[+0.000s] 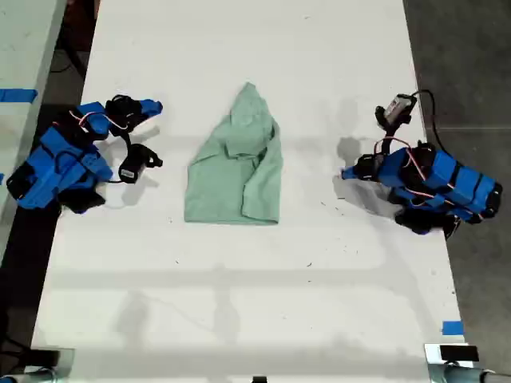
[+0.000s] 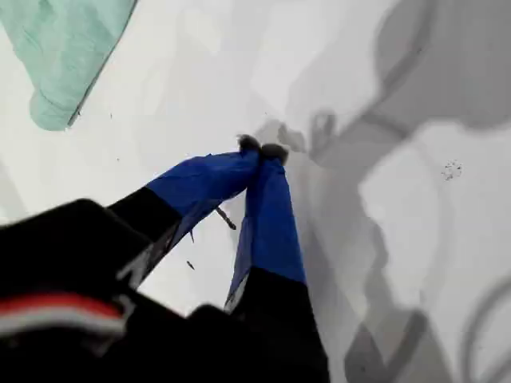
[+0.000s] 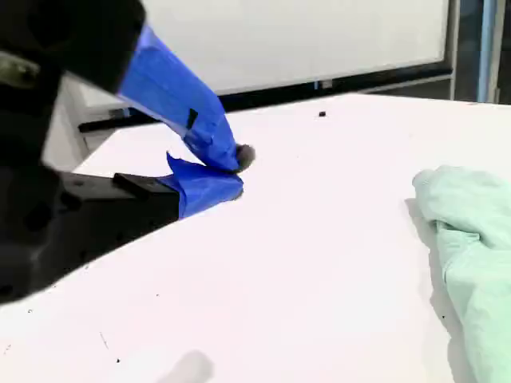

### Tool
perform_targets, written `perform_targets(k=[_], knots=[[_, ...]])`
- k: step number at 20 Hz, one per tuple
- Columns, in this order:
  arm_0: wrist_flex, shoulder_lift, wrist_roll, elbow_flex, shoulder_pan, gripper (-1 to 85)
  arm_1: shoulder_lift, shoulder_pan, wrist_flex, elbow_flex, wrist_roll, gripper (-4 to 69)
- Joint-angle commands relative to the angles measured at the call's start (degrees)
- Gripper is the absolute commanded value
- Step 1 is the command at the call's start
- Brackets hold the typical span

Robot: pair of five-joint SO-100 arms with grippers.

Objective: Fold t shirt

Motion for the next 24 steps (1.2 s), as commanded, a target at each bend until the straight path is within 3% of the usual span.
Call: perform_targets(k=[1, 12, 14, 17, 18, 20, 24], knots=[[-1.1, 0.6, 0.4, 2.0, 0.4, -0.3, 0.4, -3.0, -0.4, 3.1, 1.4, 0.7], [-1.1, 0.6, 1.0, 1.8, 1.8, -0.3, 0.4, -2.9, -0.4, 3.1, 1.4, 0.7], [-5.3, 0.3, 2.2, 0.2, 4.7, -0.3, 0.4, -2.7, -0.4, 3.1, 1.4, 0.7], [-2.9, -23.1, 1.4, -18.5, 9.6, -0.2, 0.4, -2.4, -0.4, 3.1, 1.3, 0.7], [-1.4, -33.8, -0.7, -25.7, 13.6, 2.3, 0.4, -2.5, -0.4, 3.1, 1.3, 0.7], [3.1, -49.5, -9.8, -36.8, 24.3, 21.5, 0.4, -2.6, -0.4, 3.1, 1.2, 0.7], [5.0, -67.5, -25.3, -45.6, 41.5, 24.7, 0.4, -3.0, -0.4, 3.1, 1.3, 0.7]])
